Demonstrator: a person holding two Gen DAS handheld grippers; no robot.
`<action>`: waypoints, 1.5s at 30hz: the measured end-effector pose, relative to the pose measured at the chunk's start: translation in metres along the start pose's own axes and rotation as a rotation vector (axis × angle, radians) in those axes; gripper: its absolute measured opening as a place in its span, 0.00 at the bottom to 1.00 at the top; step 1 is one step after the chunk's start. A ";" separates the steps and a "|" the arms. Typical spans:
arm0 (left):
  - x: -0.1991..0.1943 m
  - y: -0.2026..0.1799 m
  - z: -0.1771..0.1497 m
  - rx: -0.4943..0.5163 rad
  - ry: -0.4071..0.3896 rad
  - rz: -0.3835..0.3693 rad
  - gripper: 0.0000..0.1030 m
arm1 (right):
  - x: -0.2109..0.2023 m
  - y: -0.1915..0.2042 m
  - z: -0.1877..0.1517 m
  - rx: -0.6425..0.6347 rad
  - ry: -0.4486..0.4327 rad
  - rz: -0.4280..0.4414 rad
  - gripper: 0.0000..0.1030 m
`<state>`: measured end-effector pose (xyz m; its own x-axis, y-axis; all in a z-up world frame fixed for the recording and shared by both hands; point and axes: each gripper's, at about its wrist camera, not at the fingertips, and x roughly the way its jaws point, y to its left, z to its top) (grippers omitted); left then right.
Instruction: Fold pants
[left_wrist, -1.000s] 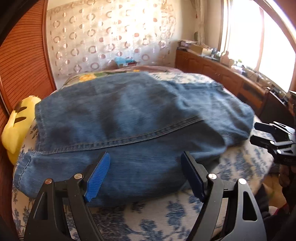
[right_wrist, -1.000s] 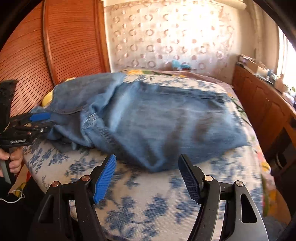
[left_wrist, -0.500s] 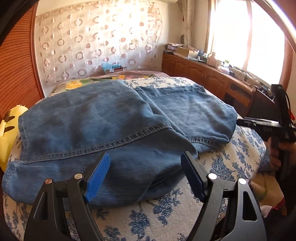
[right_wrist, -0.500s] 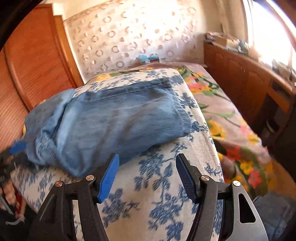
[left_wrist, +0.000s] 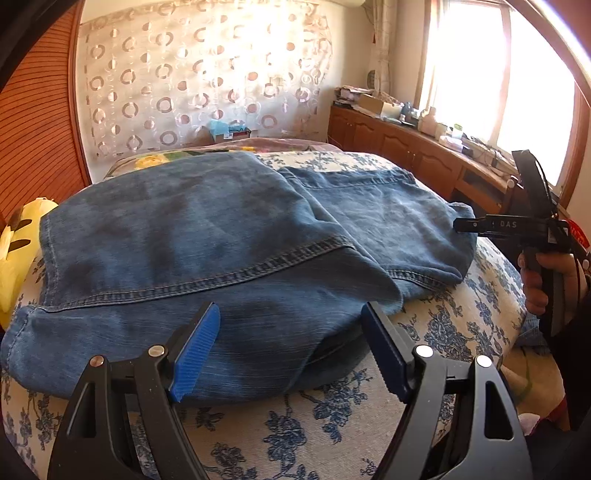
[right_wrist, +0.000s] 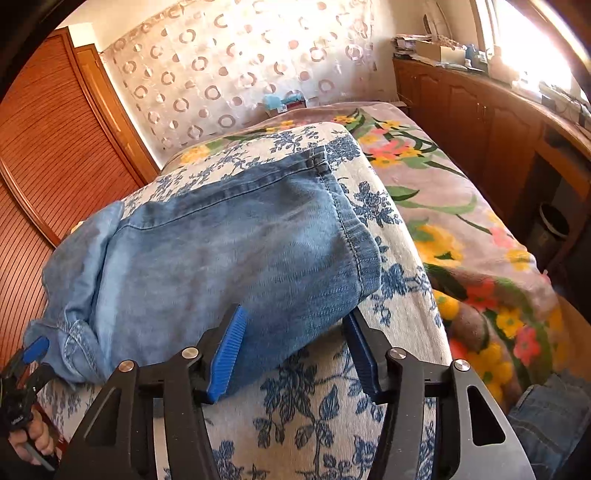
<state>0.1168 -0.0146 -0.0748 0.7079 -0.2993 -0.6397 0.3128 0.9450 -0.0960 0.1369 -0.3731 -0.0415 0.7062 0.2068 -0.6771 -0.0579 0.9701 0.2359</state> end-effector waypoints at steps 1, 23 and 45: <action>-0.001 0.002 0.000 -0.004 -0.003 0.004 0.77 | 0.002 0.000 0.002 0.000 0.000 -0.003 0.51; -0.031 0.068 -0.007 -0.118 -0.043 0.111 0.77 | 0.004 0.132 0.041 -0.282 -0.140 0.160 0.05; -0.078 0.135 -0.011 -0.231 -0.124 0.219 0.77 | 0.019 0.332 0.032 -0.644 -0.084 0.533 0.20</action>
<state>0.0970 0.1380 -0.0458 0.8186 -0.0859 -0.5678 0.0030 0.9894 -0.1455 0.1536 -0.0511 0.0462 0.5192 0.6726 -0.5274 -0.7722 0.6335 0.0477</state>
